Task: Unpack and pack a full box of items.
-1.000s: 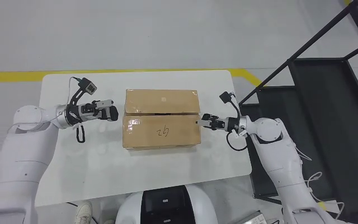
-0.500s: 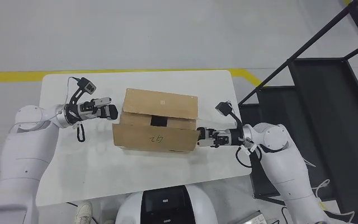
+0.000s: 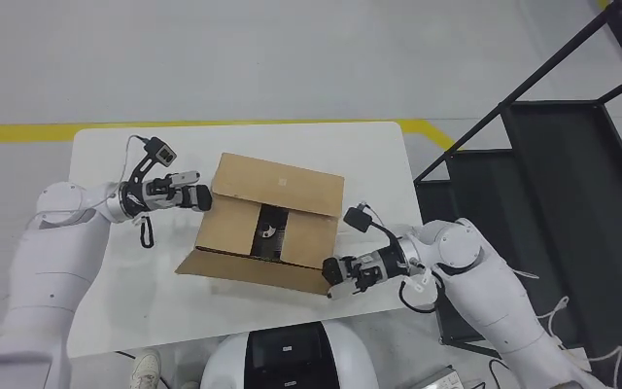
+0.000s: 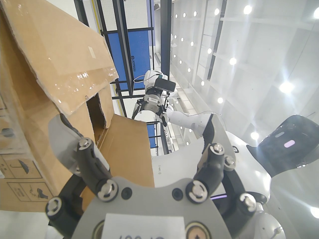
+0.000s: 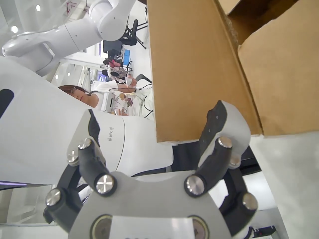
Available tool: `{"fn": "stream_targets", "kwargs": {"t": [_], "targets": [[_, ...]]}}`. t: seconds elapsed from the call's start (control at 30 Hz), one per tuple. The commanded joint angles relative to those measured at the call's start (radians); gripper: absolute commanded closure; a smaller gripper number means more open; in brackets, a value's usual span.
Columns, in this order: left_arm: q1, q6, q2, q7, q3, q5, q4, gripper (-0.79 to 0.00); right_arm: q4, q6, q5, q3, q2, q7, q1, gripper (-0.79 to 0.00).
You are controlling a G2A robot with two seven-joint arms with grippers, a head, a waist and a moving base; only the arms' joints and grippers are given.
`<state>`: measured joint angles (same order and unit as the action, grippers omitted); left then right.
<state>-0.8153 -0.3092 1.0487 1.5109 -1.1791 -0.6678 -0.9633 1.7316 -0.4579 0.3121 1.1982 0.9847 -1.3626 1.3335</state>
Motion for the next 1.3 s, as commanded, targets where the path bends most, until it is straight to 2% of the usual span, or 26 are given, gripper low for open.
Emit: {"fn": "stream_targets", "kwargs": {"t": [0.0, 0.33, 0.6, 0.73, 1.03, 1.27], "targets": [[-0.003, 0.003, -0.001, 0.003, 0.002, 0.002, -0.006, -0.785, -0.009, -0.008, -0.011, -0.042, -0.012, 0.008, -0.018, -0.785], [-0.007, 0.025, -0.002, 0.025, 0.025, 0.021, -0.014, -0.785, -0.1, -0.038, -0.102, -0.237, -0.041, 0.039, -0.116, -0.785], [0.048, 0.012, 0.023, -0.032, 0.076, 0.017, 0.043, -0.785, -0.111, -0.064, -0.125, -0.292, -0.059, 0.064, -0.148, -0.785], [0.075, -0.005, 0.037, -0.008, 0.091, -0.032, 0.06, -0.785, -0.089, -0.07, -0.134, -0.301, -0.074, 0.07, -0.143, -0.785], [0.175, 0.018, 0.073, 0.018, 0.13, -0.124, 0.081, -0.785, -0.062, -0.094, -0.094, -0.293, -0.111, 0.094, -0.133, -0.785], [0.329, 0.023, 0.132, 0.01, 0.226, -0.12, 0.221, -0.785, -0.054, -0.119, -0.061, -0.279, -0.139, 0.119, -0.122, -0.785]]}}
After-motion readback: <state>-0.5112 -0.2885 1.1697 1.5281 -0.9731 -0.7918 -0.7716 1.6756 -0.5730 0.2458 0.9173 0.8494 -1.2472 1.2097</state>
